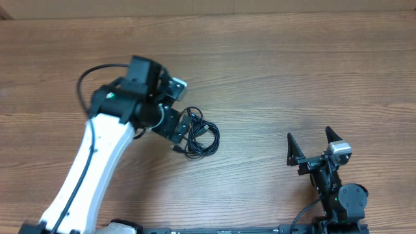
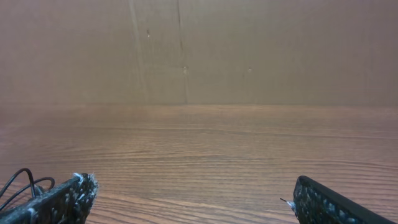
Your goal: Untangle cables
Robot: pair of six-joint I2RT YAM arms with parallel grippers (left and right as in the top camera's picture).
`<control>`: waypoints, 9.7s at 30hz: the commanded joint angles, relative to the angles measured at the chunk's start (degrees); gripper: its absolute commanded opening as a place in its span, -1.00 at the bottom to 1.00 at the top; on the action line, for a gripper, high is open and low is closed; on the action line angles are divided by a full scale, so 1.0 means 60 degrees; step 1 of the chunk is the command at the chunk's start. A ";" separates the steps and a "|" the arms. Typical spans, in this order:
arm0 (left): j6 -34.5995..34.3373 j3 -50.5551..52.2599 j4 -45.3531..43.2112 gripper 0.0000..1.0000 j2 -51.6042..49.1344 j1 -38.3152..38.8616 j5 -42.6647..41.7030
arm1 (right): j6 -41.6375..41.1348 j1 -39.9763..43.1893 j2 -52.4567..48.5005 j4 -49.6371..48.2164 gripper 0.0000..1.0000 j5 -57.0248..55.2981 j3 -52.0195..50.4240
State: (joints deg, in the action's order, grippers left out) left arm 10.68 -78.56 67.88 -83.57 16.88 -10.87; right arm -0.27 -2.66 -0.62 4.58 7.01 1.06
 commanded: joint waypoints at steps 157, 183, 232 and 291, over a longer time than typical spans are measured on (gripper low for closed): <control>0.0488 -0.2419 0.0266 -0.92 -0.0605 0.2069 -0.0699 | -0.3781 0.0025 0.0069 -0.1188 1.00 0.2280 0.1056; 0.1588 -0.0911 -0.1056 -0.92 -0.0623 0.2073 -0.0699 | -0.3963 0.0025 -0.8776 0.3355 1.00 0.6084 0.7267; -0.1949 0.0761 -0.5479 -0.92 -0.1198 0.2626 -0.1825 | -0.2273 -0.2922 -0.9927 0.3187 -0.35 0.1588 0.7264; -0.2346 0.0765 -0.5366 -0.91 -0.1198 0.2000 -0.1621 | -0.2368 -0.2925 -0.9930 0.2929 0.47 0.2280 0.7264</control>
State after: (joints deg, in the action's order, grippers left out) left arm -5.52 -74.11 36.21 -90.35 28.51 -16.60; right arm -14.94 -20.27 -60.71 22.48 20.25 43.55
